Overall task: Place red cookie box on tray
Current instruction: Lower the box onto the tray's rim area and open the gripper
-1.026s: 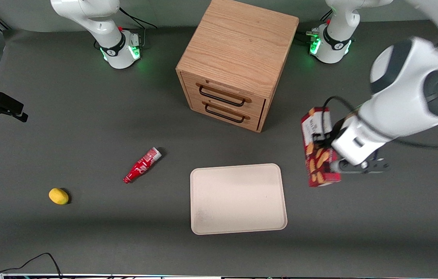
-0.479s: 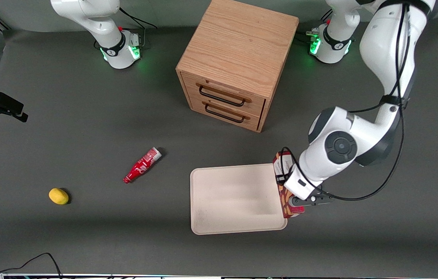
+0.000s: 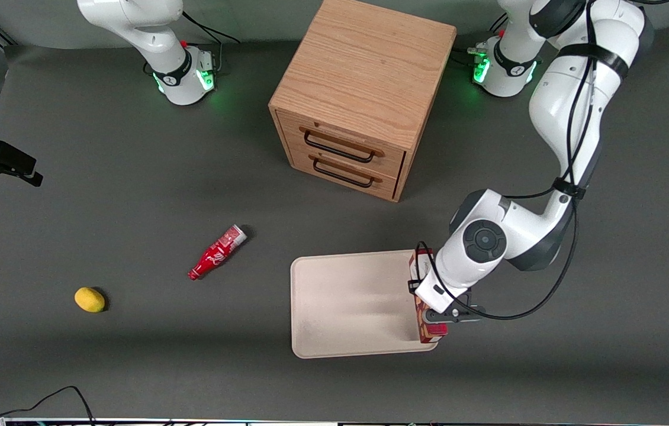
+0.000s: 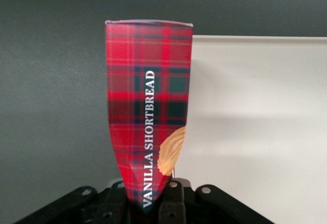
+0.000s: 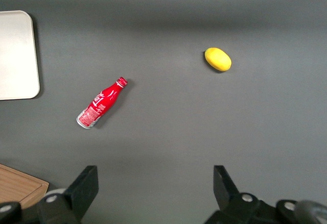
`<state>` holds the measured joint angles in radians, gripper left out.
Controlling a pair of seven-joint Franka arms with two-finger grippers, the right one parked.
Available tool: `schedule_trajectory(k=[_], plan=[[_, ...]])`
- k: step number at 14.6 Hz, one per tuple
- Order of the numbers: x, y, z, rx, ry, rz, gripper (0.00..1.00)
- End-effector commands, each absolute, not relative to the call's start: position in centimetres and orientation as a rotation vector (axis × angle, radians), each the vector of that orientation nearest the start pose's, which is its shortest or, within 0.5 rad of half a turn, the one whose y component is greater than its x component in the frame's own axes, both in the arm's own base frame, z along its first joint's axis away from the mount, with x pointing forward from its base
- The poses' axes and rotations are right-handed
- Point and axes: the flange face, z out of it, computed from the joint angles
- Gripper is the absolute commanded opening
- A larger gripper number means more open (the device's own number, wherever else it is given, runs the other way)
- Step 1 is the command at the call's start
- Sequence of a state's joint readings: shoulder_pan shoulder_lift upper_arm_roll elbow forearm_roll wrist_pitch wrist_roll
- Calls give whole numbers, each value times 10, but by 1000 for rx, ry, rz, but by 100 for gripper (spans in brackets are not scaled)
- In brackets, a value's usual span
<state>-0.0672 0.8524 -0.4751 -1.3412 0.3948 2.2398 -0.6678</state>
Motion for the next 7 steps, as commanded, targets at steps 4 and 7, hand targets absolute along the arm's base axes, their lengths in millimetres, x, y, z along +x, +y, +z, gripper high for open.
schedule_trajectory(k=[4, 7], plan=[[684, -308, 258, -3193, -139, -207, 75], [683, -307, 259, -3187, -163, -200, 100]])
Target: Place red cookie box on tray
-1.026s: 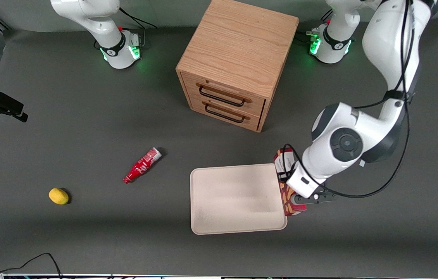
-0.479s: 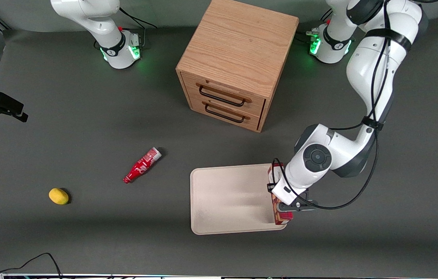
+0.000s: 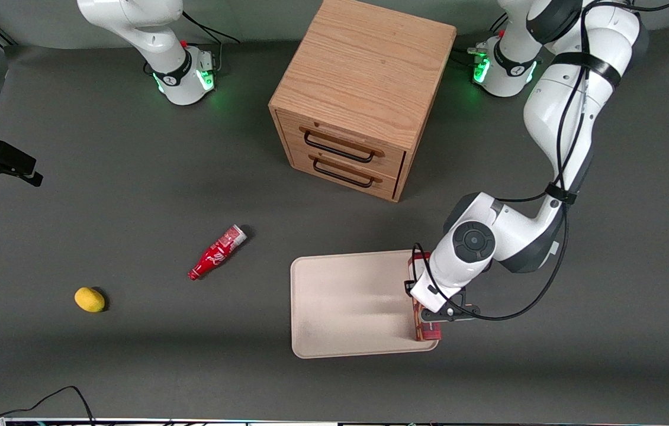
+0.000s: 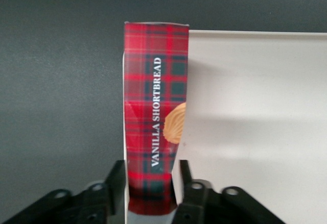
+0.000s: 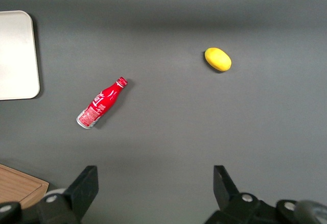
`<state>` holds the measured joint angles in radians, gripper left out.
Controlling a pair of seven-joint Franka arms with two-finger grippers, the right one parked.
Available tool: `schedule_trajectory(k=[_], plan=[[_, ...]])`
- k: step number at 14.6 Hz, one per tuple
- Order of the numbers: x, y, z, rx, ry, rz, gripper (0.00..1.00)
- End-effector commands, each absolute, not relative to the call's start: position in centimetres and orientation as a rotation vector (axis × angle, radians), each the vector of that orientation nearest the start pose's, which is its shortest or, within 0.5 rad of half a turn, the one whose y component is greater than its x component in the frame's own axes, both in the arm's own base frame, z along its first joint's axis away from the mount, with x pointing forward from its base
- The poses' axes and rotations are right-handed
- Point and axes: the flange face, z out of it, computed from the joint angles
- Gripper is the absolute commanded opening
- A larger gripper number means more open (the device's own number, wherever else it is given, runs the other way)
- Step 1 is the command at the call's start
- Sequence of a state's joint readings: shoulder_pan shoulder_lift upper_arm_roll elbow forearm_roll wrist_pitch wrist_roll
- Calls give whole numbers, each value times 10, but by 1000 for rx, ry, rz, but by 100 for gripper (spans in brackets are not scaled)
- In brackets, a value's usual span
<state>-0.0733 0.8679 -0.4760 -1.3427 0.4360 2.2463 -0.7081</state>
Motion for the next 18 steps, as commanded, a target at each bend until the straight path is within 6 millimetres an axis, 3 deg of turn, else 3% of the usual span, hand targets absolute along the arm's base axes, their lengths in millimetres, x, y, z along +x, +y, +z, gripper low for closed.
schedule_trajectory(k=[1, 4, 6, 10, 12, 15, 18], plan=[[683, -306, 262, -3182, -171, -196, 100], [683, -294, 299, -3147, -204, -160, 100], [673, -290, 344, -3106, -195, -123, 100], [656, -258, 440, -3136, -224, -29, 100], [643, -208, 497, -3137, -152, 86, 100], [618, -104, 575, -3177, -34, 162, 100], [584, -12, 614, -3180, 179, 258, 100]])
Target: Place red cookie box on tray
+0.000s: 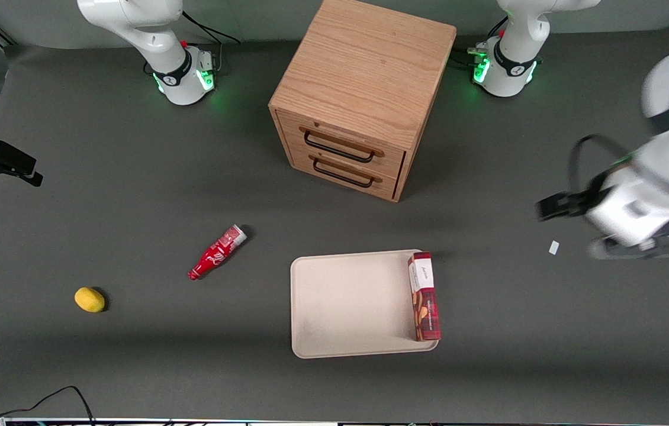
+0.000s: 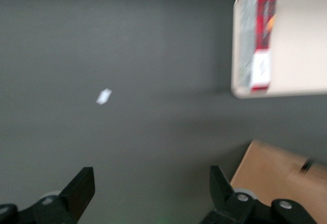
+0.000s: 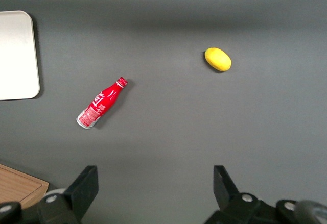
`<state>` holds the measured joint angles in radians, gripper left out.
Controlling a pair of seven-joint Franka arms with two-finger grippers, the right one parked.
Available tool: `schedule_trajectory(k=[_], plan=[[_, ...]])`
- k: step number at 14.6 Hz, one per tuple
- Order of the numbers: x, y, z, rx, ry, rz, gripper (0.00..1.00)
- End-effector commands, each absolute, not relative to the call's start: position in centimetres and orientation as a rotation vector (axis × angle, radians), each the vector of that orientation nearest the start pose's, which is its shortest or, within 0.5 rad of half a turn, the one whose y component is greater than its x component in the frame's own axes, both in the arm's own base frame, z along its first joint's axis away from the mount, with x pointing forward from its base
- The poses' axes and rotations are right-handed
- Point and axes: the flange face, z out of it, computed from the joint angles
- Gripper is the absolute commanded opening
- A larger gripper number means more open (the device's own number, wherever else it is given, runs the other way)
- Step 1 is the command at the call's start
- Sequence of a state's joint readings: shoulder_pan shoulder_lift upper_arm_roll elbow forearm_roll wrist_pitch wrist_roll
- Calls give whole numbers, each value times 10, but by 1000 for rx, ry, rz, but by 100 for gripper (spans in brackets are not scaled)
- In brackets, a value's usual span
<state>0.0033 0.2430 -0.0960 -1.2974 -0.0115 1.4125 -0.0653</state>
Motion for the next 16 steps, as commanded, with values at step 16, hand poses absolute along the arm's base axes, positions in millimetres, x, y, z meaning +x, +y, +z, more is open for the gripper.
schedule_trajectory(k=[16], plan=[[487, 22, 626, -3182, 198, 154, 100]])
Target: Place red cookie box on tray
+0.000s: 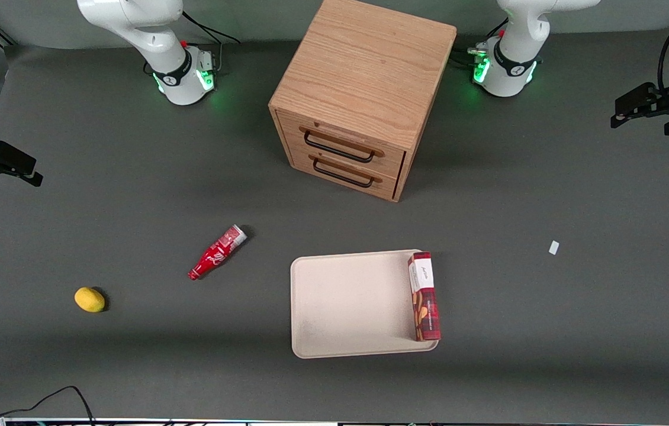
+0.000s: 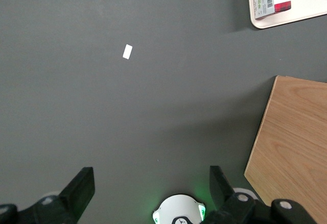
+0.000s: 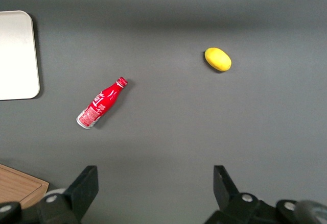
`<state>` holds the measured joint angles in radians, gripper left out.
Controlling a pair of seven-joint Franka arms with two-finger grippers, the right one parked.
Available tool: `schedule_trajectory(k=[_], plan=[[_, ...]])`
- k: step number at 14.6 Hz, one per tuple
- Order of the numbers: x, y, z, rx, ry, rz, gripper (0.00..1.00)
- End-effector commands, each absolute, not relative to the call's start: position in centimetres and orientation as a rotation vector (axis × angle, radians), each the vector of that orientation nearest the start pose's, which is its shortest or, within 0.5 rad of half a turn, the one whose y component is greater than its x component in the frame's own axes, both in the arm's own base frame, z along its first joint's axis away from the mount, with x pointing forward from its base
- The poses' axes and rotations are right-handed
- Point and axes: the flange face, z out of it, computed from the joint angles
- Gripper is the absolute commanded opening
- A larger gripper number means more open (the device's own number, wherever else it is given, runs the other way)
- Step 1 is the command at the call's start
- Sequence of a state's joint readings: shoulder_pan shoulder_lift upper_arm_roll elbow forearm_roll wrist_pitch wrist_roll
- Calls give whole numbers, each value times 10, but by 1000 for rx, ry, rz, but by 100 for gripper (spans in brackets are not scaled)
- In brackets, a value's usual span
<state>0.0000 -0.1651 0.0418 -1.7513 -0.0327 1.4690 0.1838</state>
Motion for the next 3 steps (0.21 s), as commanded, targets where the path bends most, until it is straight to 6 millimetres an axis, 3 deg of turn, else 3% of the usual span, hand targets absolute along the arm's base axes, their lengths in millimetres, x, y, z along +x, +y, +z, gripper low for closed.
schedule_trajectory(k=[1, 3], plan=[[491, 22, 629, -3181, 198, 164, 100], [498, 22, 633, -3180, 194, 220, 100]])
